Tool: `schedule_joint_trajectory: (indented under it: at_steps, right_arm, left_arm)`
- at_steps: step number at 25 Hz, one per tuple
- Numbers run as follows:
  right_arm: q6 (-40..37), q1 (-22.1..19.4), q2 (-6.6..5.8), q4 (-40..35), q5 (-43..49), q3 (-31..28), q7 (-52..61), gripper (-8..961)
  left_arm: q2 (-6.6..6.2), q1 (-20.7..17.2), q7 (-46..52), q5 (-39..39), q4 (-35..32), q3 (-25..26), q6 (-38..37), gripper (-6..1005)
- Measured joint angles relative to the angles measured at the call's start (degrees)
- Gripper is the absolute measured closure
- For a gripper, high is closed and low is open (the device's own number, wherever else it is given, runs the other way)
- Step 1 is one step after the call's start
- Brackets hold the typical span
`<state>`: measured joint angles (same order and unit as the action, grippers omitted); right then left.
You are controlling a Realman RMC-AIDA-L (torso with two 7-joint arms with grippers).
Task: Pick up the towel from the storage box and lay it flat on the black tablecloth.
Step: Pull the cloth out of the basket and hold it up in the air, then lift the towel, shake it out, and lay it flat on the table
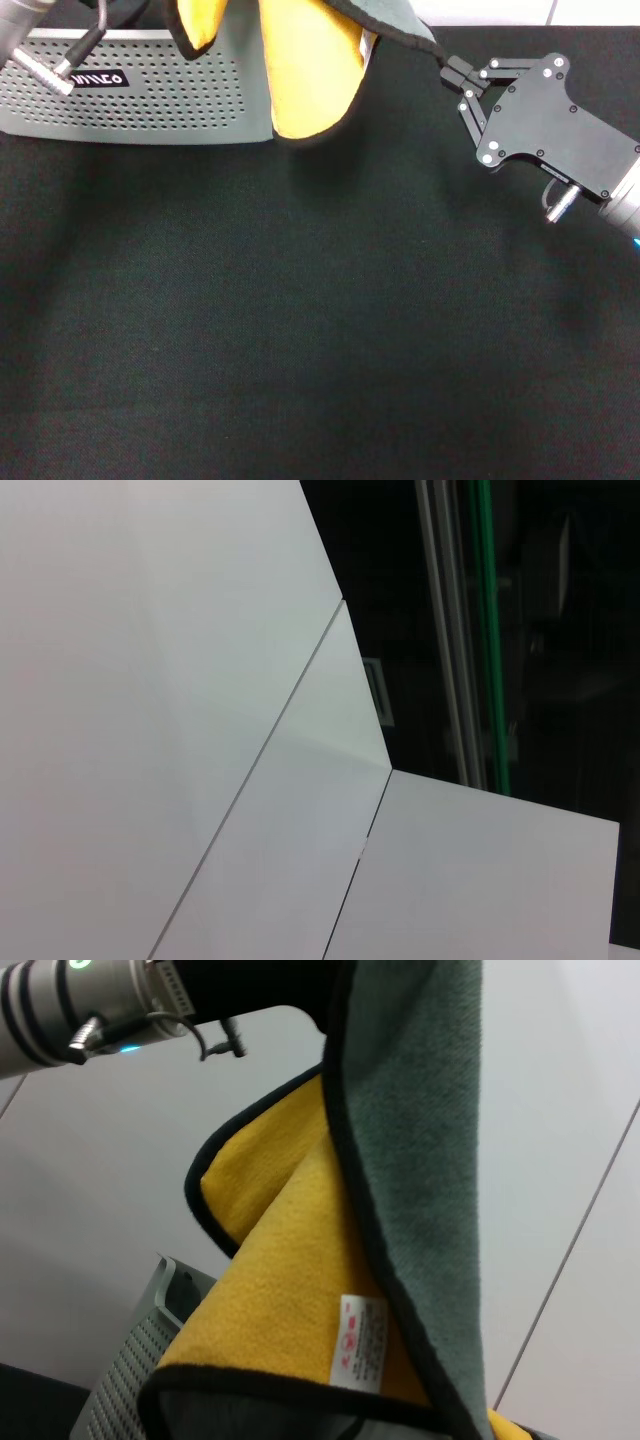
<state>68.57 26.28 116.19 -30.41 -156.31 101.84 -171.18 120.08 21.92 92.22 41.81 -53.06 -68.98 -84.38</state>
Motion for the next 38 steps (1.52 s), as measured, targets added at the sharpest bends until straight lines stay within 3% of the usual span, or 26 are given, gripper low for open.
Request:
schedule_joint_trajectory:
  at_steps: [7,18,23,29,32,38]
  right_arm:
    - [-0.4,-0.4,-0.05,-0.9,0.0,-0.2,3.2,946]
    - [-4.2,-5.8,-1.43,-15.3,6.2,-0.7,13.4,947]
    - [-10.5,-9.7,-1.83,-28.1,17.8,-4.9,24.7,947]
    - [-11.7,-11.4,-1.98,-39.7,27.9,-10.8,35.9,947]
    - [-11.4,-11.4,-1.96,-45.0,33.0,-15.1,43.0,947]
    - [-12.3,-10.0,-1.88,-54.4,40.2,-21.2,52.5,947]
  left_arm:
    - [-0.17,-2.3,0.1,1.2,1.9,0.9,-1.3,935]
    - [-0.87,-2.3,-4.4,3.0,18.0,6.4,-4.3,933]
    - [-0.50,-2.6,-14.5,4.8,24.0,6.5,-3.9,933]
    - [-0.37,-3.0,-22.9,4.4,30.6,6.6,-3.8,932]
    - [-0.38,-3.1,-24.8,5.0,32.1,6.5,-4.0,799]
    - [0.10,-2.4,-29.3,3.3,38.1,6.5,-3.8,723]
